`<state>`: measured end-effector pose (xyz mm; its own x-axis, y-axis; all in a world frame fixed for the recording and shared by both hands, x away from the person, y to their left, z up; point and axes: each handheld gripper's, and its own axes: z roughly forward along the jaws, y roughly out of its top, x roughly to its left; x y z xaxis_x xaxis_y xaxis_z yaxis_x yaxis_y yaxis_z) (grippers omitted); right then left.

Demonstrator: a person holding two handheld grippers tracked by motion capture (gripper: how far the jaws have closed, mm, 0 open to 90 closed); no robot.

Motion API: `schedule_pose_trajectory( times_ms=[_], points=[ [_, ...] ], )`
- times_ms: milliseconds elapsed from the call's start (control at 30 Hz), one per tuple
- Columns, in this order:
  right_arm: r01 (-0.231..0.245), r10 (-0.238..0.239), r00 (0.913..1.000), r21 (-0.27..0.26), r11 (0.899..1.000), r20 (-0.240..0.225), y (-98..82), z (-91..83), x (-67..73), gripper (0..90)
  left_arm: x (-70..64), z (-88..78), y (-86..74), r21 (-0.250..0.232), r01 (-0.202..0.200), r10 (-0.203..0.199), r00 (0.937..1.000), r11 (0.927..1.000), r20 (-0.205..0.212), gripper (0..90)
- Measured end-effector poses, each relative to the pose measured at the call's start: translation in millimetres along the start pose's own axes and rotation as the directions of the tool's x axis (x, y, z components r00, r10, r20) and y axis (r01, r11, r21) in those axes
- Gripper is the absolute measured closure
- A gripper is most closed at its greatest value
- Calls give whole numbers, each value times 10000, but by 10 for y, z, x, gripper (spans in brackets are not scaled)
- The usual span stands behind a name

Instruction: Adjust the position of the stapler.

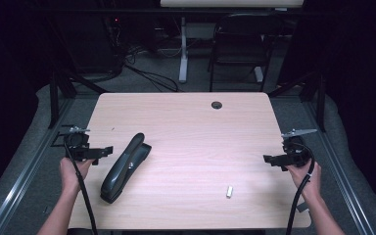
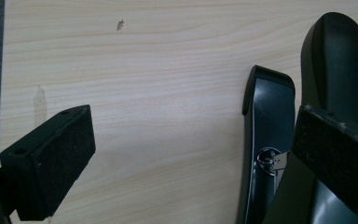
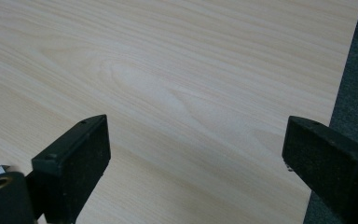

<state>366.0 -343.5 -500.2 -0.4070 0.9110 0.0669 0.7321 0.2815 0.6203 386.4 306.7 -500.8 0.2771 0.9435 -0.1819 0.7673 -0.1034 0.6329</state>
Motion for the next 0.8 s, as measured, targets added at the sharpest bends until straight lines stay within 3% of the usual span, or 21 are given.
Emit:
schedule_pose_trajectory(
  times_ms=[800],
  points=[
    [42, -41, 10000, 258, 9997, -67, 7, 33, 2, 74, -346, -68, 83, -99, -761, 767, 9937, 9971, 822, 0]
  ],
)
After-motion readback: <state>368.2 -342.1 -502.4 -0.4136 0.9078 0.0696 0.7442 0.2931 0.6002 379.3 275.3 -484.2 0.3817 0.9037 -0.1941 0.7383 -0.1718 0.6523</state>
